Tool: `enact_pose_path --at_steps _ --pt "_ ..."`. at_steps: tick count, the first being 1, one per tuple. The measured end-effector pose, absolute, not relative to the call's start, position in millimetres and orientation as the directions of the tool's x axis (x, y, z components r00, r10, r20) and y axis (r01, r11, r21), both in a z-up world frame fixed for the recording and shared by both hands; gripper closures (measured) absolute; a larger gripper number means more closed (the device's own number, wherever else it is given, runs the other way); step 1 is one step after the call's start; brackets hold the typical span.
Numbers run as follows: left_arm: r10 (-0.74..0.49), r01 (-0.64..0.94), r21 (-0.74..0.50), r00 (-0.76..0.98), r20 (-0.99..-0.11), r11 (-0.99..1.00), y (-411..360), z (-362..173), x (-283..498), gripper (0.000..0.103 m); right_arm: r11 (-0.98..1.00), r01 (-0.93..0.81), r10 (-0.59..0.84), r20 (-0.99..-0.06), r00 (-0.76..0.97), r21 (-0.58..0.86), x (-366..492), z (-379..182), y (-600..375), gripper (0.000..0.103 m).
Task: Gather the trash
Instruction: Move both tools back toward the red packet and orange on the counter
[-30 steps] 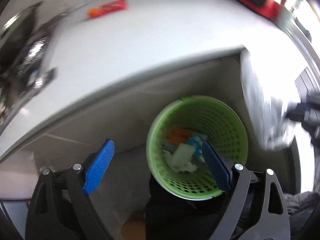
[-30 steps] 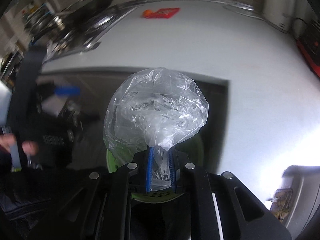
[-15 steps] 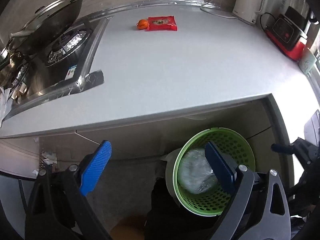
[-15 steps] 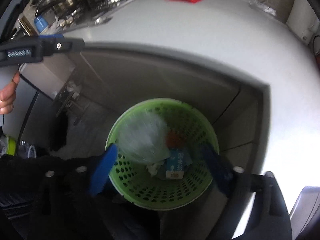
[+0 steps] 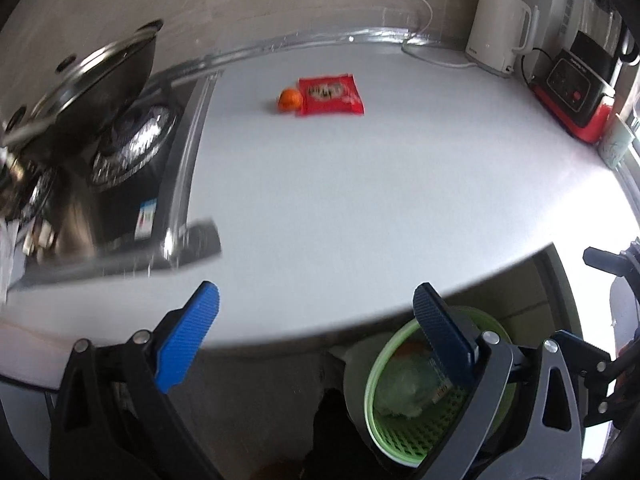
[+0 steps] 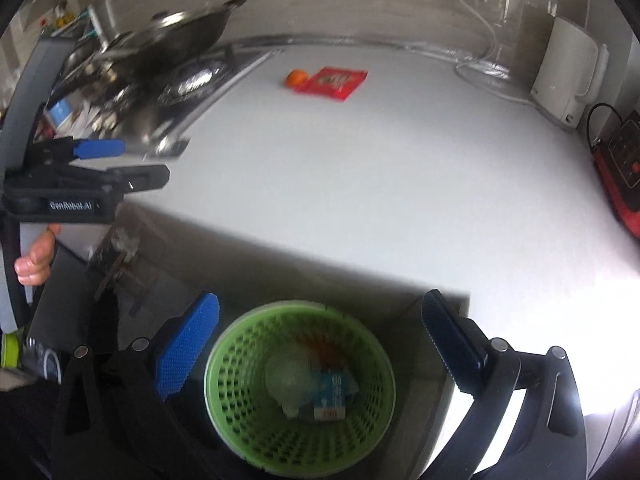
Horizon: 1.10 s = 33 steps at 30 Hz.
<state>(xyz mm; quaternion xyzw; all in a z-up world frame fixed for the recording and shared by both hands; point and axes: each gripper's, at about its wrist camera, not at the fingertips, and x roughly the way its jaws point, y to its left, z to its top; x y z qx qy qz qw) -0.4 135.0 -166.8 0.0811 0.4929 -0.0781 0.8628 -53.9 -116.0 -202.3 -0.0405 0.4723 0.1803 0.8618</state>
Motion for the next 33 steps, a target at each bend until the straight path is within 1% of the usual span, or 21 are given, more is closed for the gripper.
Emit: enact_pose_path --at_steps 5,10,14,20,22,24,28,30,33 --pt "-0.065 0.228 0.067 0.527 -0.847 0.971 140.5 -166.5 54.8 0.010 0.946 -0.305 0.264 -0.813 0.519 0.112 -10.4 -194.7 -106.1 0.002" --pt "-0.083 0.234 0.057 0.549 -0.832 0.971 147.0 -171.8 115.8 0.010 0.964 -0.245 0.225 -0.812 0.538 0.105 34.3 -194.4 -97.2 0.002" --pt "-0.103 0.228 0.031 0.552 -0.828 0.973 149.3 -183.8 167.0 0.010 0.976 -0.182 0.200 -0.813 0.546 0.118 71.9 -197.3 -95.9 0.002" --pt "-0.122 0.236 0.015 0.552 -0.825 0.972 144.9 -205.3 223.2 0.010 0.984 -0.128 0.175 -0.820 0.545 0.125 113.1 -207.5 -90.3 0.002" --pt "-0.124 0.234 0.009 0.546 -0.828 0.972 144.7 -214.5 240.7 0.014 0.984 -0.119 0.175 -0.820 0.544 0.132 125.2 -211.9 -87.6 0.002" --pt "-0.139 0.237 -0.011 0.531 -0.836 0.972 145.5 -221.9 253.5 0.021 0.986 -0.103 0.169 -0.823 0.542 0.135 141.1 -217.3 -84.0 0.002" --pt "-0.167 0.237 -0.049 0.510 -0.844 0.970 148.7 -233.6 269.8 0.028 0.987 -0.081 0.161 -0.825 0.542 0.139 164.6 -224.8 -78.0 0.002" --pt "-0.172 0.244 -0.052 0.501 -0.848 0.968 148.6 -238.5 274.8 0.035 0.987 -0.074 0.160 -0.824 0.544 0.143 173.0 -227.2 -76.0 0.002" --pt "-0.180 0.259 -0.056 0.487 -0.855 0.964 147.3 -245.2 279.7 0.037 0.987 -0.067 0.161 -0.826 0.541 0.149 183.0 -230.5 -73.1 0.002"
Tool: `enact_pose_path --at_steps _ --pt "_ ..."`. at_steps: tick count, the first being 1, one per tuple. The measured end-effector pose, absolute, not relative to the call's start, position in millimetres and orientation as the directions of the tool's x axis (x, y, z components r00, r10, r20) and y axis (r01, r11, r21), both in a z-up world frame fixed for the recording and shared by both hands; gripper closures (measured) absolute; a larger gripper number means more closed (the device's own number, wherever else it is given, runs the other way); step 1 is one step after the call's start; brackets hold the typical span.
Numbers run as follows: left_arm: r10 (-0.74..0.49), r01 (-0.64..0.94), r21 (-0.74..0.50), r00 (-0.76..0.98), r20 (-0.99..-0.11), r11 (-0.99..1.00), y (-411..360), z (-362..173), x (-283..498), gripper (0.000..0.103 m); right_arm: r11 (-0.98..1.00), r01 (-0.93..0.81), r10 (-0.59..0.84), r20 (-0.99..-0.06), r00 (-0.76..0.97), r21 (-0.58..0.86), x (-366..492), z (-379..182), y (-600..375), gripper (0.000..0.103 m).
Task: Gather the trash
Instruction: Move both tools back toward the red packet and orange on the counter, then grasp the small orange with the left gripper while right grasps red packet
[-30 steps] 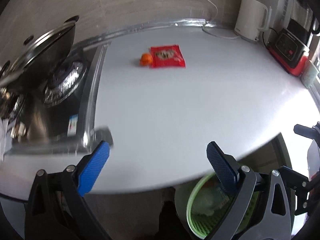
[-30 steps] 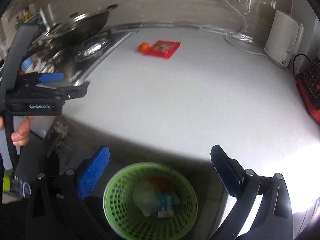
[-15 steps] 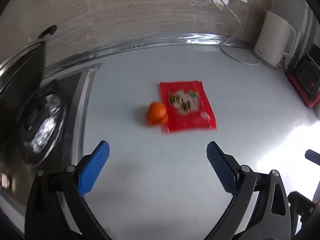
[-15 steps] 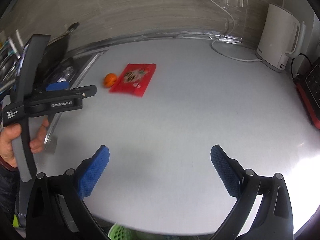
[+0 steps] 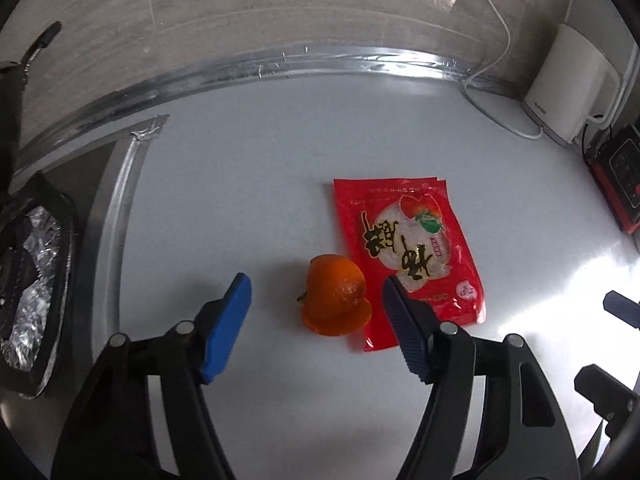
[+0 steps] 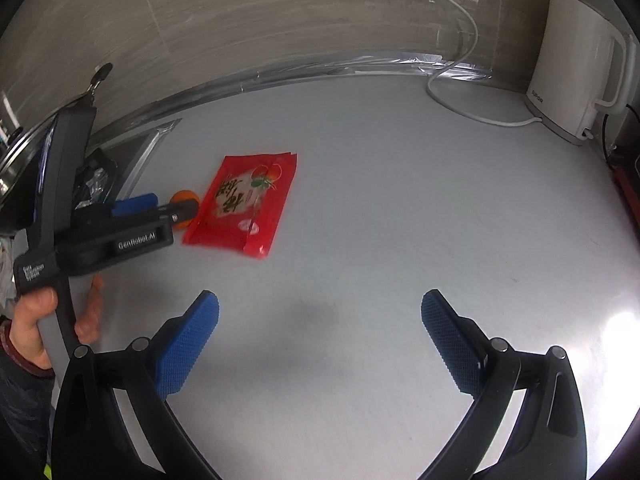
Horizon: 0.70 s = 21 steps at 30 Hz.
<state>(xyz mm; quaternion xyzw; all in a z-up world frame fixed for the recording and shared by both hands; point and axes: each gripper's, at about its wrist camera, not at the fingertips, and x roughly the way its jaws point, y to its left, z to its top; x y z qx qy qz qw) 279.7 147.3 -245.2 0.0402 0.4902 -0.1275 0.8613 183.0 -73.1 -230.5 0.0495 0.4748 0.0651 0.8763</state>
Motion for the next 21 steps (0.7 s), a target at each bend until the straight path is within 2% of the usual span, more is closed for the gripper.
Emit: enact_pose_path --at_steps 2,7,8,9,21 --pt "-0.185 0.272 -0.057 0.475 -0.860 0.961 145.3 -249.9 282.8 0.041 0.987 -0.064 0.156 -0.829 0.537 0.144 188.1 -232.6 -70.8 0.002" --pt "-0.212 0.286 -0.081 0.465 -0.860 0.955 144.9 -254.8 288.2 0.061 0.988 -0.055 0.149 -0.838 0.525 0.141 199.4 -237.6 -65.2 0.002" --pt "-0.234 0.292 -0.103 0.458 -0.858 0.951 145.4 -253.8 288.3 0.071 0.989 -0.056 0.149 -0.840 0.522 0.140 203.0 -239.2 -62.6 0.002" --pt "-0.248 0.294 -0.120 0.452 -0.857 0.948 146.8 -253.3 289.2 0.077 0.990 -0.056 0.143 -0.842 0.520 0.133 206.2 -240.6 -60.2 0.002" --pt "-0.250 0.204 -0.167 0.505 -0.826 0.965 185.0 -230.5 284.6 0.079 0.984 0.001 0.153 -0.840 0.521 0.179 260.2 -252.6 -16.6 0.002"
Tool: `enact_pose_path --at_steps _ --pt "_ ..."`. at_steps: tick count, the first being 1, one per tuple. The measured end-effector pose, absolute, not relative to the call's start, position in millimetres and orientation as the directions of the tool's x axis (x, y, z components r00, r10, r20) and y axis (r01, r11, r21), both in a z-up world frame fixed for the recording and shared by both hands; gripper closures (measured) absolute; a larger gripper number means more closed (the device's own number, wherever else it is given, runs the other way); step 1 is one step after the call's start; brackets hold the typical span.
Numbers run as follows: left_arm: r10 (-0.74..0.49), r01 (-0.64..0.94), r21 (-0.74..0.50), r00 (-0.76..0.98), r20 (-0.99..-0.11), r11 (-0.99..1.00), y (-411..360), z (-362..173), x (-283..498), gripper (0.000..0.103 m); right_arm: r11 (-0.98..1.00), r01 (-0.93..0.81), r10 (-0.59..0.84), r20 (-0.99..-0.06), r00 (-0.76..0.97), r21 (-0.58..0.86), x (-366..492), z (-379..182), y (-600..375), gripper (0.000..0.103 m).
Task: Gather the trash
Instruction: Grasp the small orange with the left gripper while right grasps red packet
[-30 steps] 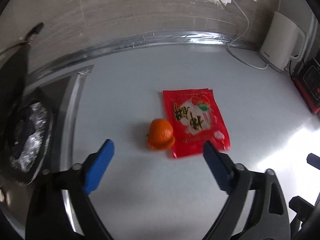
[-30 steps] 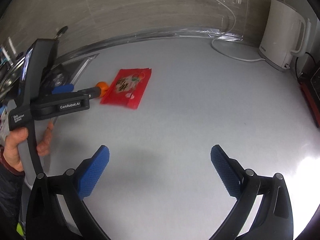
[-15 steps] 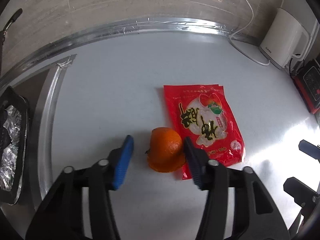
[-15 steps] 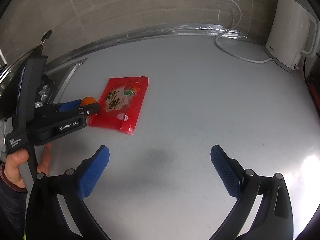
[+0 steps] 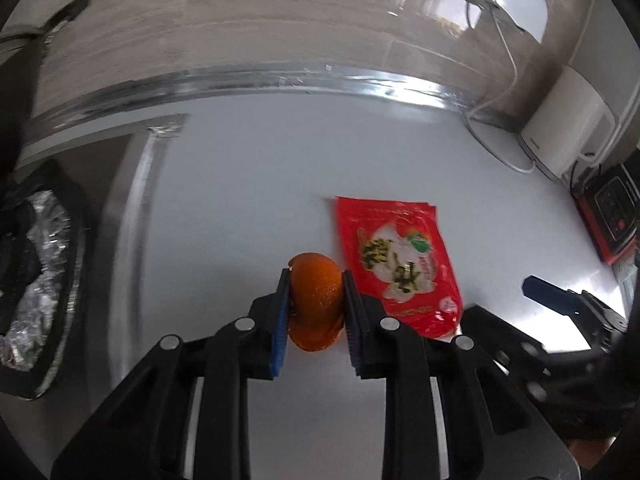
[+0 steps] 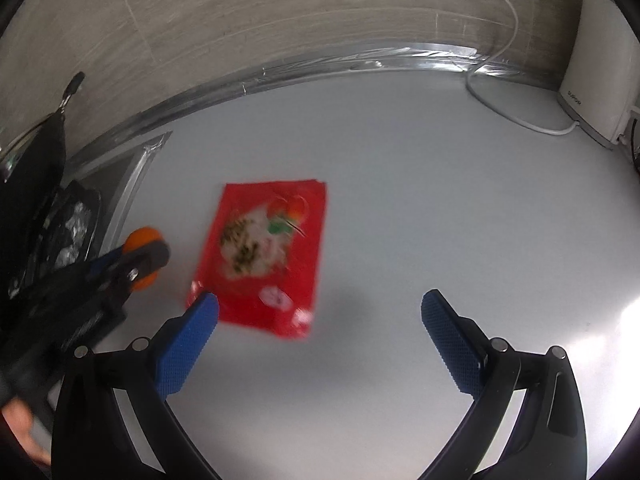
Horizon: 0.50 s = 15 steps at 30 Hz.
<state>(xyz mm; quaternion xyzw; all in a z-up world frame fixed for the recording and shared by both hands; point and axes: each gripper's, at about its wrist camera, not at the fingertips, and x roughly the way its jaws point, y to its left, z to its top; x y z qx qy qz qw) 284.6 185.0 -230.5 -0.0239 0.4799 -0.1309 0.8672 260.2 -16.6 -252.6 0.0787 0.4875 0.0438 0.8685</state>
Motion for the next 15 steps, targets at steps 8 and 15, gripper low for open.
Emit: enact_pose_path --at_steps 8,15 --pt "-0.180 0.114 -0.141 0.515 -0.838 0.983 218.9 -224.4 274.1 0.079 0.988 0.057 0.093 -0.854 0.512 0.142 295.7 -266.7 21.8 0.002" --pt "-0.171 0.087 -0.147 0.515 -0.840 0.985 227.1 -222.6 268.5 0.079 0.997 0.060 0.014 -0.867 0.498 0.051 310.5 -279.5 46.9 0.002"
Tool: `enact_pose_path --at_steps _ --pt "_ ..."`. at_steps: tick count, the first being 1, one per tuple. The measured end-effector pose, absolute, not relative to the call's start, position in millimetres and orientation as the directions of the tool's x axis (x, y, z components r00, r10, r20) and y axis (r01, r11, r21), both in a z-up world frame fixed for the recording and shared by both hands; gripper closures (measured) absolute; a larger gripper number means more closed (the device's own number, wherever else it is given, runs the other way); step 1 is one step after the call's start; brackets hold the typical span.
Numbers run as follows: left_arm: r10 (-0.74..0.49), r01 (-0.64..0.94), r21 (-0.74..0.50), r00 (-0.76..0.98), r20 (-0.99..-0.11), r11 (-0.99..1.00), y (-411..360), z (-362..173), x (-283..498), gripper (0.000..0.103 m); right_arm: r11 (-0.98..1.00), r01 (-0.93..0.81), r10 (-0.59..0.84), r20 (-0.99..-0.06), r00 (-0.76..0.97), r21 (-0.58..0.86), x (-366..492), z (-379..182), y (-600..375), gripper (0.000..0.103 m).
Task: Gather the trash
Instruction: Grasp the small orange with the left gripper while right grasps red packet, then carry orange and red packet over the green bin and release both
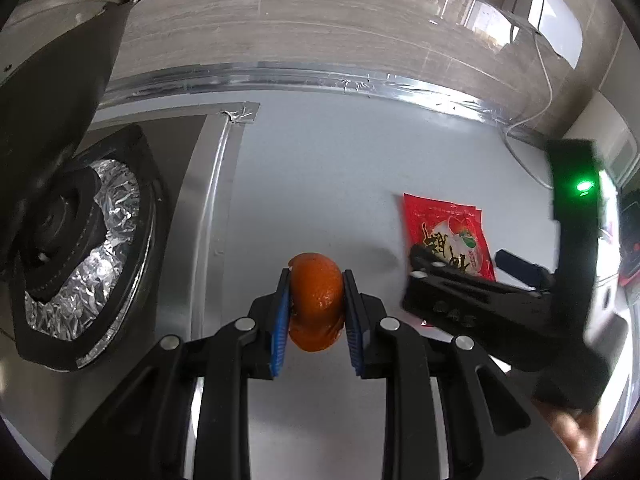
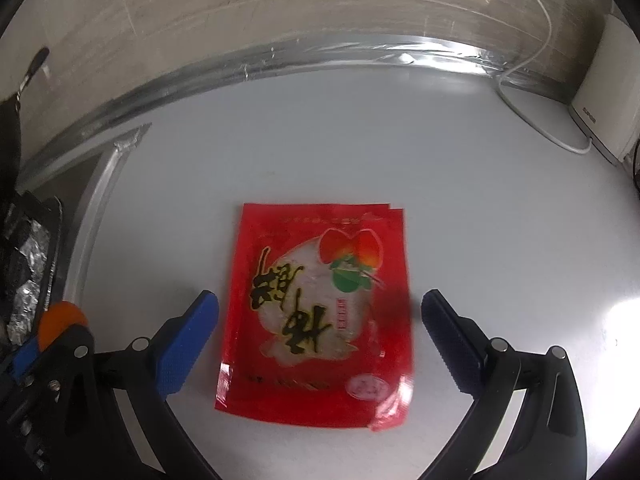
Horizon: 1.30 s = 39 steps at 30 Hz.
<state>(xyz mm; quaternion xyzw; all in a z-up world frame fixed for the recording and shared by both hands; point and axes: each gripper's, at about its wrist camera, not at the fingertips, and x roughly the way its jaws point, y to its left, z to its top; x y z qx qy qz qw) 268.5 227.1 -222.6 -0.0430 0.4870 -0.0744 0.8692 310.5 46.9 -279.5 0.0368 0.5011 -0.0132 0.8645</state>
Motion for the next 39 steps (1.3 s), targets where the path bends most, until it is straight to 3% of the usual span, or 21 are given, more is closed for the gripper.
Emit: enact_pose_path --at_steps 4,6,7,9,10,11,22,30,39 --pt "-0.167 0.085 -0.144 0.517 -0.839 0.986 228.3 -221.0 267.0 0.079 1.000 0.025 0.000 -0.862 0.507 0.015 308.2 -281.7 53.6 0.005" --pt "-0.167 0.084 -0.145 0.517 -0.839 0.986 228.3 -220.5 265.7 0.079 1.000 0.003 0.013 -0.850 0.526 0.016 303.6 -278.8 52.7 0.020" --pt "-0.168 0.085 -0.145 0.516 -0.840 0.986 228.1 -220.2 265.0 0.079 1.000 -0.002 0.015 -0.847 0.532 0.016 301.8 -277.0 51.8 0.037" --pt "-0.166 0.082 -0.144 0.517 -0.840 0.986 227.6 -219.6 264.2 0.079 0.999 -0.024 0.035 -0.846 0.532 0.026 299.4 -272.6 48.8 0.055" --pt "-0.168 0.082 -0.147 0.516 -0.840 0.986 227.4 -219.3 263.9 0.079 0.999 -0.036 0.042 -0.846 0.532 0.027 298.3 -271.3 47.2 0.071" --pt "-0.171 0.082 -0.151 0.515 -0.840 0.985 227.1 -219.0 263.4 0.079 0.999 -0.043 0.047 -0.847 0.529 0.028 297.9 -271.0 45.8 0.075" --pt "-0.207 0.146 -0.153 0.522 -0.827 0.978 198.7 -195.0 234.5 0.079 0.994 -0.096 0.094 -0.830 0.549 0.049 253.3 -240.3 16.4 0.079" --pt "-0.292 0.287 -0.165 0.487 -0.823 0.944 142.7 -166.8 159.7 0.079 0.995 -0.086 0.085 -0.818 0.569 0.043 136.9 -199.5 -48.8 0.079" --pt "-0.385 0.431 -0.213 0.363 -0.849 0.877 75.4 -167.2 40.6 0.079 0.989 -0.111 0.140 -0.849 0.509 0.096 -1.1 -198.2 -101.7 0.078"
